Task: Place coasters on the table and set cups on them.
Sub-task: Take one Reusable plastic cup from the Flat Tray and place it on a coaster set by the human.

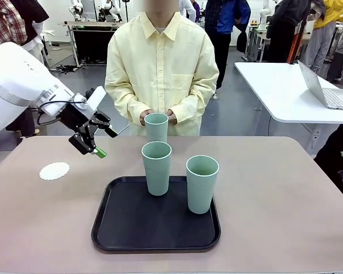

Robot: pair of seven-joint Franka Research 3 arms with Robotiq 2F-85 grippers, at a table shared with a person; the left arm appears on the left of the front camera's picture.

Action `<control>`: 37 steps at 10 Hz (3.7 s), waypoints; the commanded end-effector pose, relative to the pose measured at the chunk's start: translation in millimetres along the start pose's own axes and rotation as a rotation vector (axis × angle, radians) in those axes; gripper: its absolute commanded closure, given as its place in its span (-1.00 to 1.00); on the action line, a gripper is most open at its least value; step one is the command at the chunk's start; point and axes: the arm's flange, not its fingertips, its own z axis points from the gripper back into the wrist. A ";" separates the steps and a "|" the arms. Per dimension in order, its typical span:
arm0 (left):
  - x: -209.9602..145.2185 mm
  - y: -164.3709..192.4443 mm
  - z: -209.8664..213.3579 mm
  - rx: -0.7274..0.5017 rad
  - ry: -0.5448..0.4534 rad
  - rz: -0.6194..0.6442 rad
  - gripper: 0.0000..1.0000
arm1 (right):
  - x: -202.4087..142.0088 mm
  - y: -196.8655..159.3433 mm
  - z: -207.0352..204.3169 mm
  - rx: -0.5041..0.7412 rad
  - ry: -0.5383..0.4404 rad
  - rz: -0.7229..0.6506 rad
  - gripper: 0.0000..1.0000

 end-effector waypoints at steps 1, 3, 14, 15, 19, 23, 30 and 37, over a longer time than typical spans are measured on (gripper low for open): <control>-19.7 1.8 -9.6 0.013 -0.098 0.051 -1.00 | 2.8 -1.1 -0.3 0.026 -0.019 0.016 -1.00; -24.7 -29.7 -28.4 0.099 -0.209 0.155 -1.00 | 2.8 -1.1 -0.3 0.026 -0.019 0.016 -1.00; -15.9 -73.1 -47.8 0.108 -0.314 0.303 -1.00 | 2.8 -1.1 -0.3 0.026 -0.019 0.016 -1.00; -15.9 -73.1 -47.8 0.108 -0.314 0.303 -1.00 | 2.8 -1.1 -0.3 0.026 -0.019 0.016 -1.00; -25.1 -73.6 -71.1 0.123 -0.371 0.290 -1.00 | 2.8 -1.1 -0.3 0.026 -0.019 0.016 -1.00; -33.8 -69.9 -110.8 0.153 -0.496 0.235 -1.00 | 2.8 -1.1 -0.3 0.026 -0.019 0.016 -1.00; -43.7 -38.6 -141.1 0.084 -0.541 0.342 -1.00 | 2.8 -1.1 -0.3 0.026 -0.019 0.016 -1.00; -24.2 -36.9 -167.1 0.053 -0.540 0.309 -1.00 | 2.8 -1.1 -0.3 0.026 -0.019 0.016 -1.00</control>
